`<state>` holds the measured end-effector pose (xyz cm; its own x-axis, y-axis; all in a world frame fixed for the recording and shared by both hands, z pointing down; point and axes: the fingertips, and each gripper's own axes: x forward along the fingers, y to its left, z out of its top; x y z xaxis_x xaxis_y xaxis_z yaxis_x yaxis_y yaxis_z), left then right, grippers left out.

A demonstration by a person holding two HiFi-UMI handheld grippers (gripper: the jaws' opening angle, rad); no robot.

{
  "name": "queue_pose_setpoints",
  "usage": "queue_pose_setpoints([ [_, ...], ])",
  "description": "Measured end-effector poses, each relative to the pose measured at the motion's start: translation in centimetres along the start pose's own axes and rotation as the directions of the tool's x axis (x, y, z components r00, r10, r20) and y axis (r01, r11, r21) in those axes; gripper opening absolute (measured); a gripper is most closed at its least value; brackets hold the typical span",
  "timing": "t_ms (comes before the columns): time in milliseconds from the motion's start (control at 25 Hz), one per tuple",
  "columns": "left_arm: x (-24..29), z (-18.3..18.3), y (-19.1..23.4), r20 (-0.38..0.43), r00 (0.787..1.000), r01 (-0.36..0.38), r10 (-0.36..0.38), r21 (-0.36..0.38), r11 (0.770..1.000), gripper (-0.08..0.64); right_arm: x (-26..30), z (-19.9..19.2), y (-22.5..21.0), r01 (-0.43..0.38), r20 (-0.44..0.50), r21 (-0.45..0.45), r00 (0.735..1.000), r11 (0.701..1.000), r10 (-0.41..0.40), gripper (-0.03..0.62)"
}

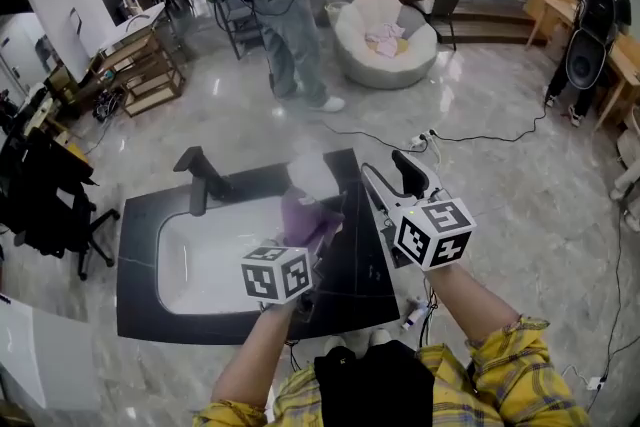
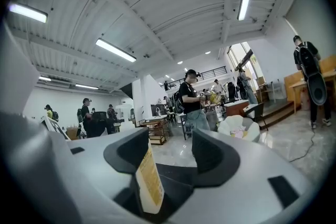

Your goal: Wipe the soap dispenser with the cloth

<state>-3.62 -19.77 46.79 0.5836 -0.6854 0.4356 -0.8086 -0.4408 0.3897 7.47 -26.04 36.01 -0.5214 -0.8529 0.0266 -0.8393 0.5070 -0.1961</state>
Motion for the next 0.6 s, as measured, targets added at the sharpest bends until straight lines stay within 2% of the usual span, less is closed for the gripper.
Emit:
queue_pose_setpoints([
  [200, 1.0, -2.3, 1.3, -0.047, 0.998, -0.028, 0.029, 0.012, 1.0, 0.057, 0.4, -1.3, 0.3, -0.014, -0.026, 0.012, 1.0, 1.0, 0.014, 0.249],
  [400, 1.9, -4.3, 2.6, -0.09, 0.993, -0.072, 0.078, 0.069, 0.995, 0.057, 0.5, -2.3, 0.3, -0.02, -0.051, 0.018, 0.998, 1.0, 0.021, 0.249],
  [600, 2.7, -6.0, 3.5, -0.162, 0.978, -0.101, 0.129, 0.17, 0.98, 0.057, 0.4, -3.0, 0.0, -0.032, -0.072, 0.007, 0.997, 0.999, 0.032, 0.249],
])
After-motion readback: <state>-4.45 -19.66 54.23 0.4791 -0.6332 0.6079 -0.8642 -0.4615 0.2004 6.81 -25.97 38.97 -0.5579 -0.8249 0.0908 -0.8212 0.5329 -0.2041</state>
